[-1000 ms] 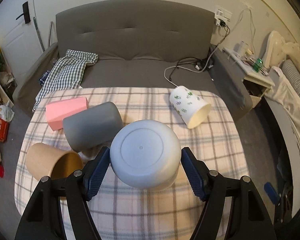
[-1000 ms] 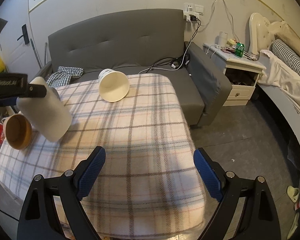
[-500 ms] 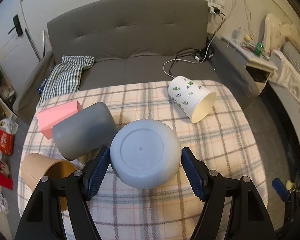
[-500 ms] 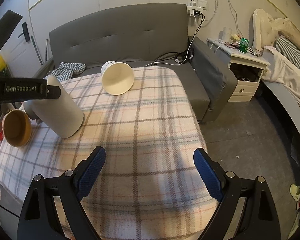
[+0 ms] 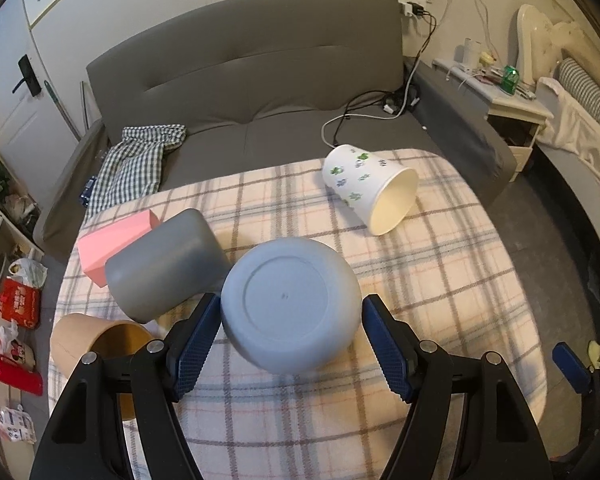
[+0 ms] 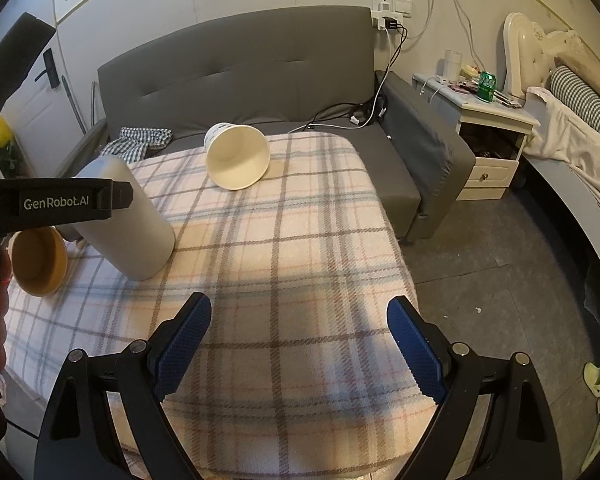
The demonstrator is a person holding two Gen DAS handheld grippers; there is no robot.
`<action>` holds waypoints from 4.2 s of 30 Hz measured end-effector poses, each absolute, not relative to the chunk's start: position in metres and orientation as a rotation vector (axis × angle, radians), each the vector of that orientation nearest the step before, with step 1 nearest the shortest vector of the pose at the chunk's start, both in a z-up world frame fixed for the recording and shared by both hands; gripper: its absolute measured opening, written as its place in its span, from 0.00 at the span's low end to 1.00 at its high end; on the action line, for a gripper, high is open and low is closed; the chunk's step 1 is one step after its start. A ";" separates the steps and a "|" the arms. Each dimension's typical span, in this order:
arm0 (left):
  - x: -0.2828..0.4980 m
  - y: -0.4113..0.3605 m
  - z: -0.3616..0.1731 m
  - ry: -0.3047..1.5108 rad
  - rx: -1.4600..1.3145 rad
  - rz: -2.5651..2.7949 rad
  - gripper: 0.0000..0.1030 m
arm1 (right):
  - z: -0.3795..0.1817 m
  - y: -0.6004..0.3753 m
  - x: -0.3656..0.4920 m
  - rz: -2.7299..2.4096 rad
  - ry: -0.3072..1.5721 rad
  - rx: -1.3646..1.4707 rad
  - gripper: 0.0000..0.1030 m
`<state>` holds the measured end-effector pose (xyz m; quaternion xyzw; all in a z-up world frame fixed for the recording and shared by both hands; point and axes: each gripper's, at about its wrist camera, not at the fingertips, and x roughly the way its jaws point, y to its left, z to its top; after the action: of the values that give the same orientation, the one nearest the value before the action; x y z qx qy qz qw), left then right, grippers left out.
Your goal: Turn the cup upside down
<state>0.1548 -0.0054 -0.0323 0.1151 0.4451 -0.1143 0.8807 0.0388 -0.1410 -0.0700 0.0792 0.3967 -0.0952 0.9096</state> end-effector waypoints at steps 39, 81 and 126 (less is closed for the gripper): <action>0.094 0.111 0.060 0.667 0.080 -0.182 0.78 | 0.051 -0.104 -0.005 -0.129 0.588 0.140 0.88; 0.027 0.176 -0.009 0.585 0.009 -0.158 0.95 | -0.007 -0.058 -0.012 -0.107 0.589 0.075 1.00; 0.024 0.182 -0.014 0.552 0.012 -0.171 0.95 | -0.008 -0.042 -0.007 -0.077 0.601 0.056 1.00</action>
<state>0.0237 0.1818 -0.0138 0.0060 0.2721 -0.0842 0.9586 -0.0069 -0.0425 -0.0083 0.0276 0.2958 -0.0378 0.9541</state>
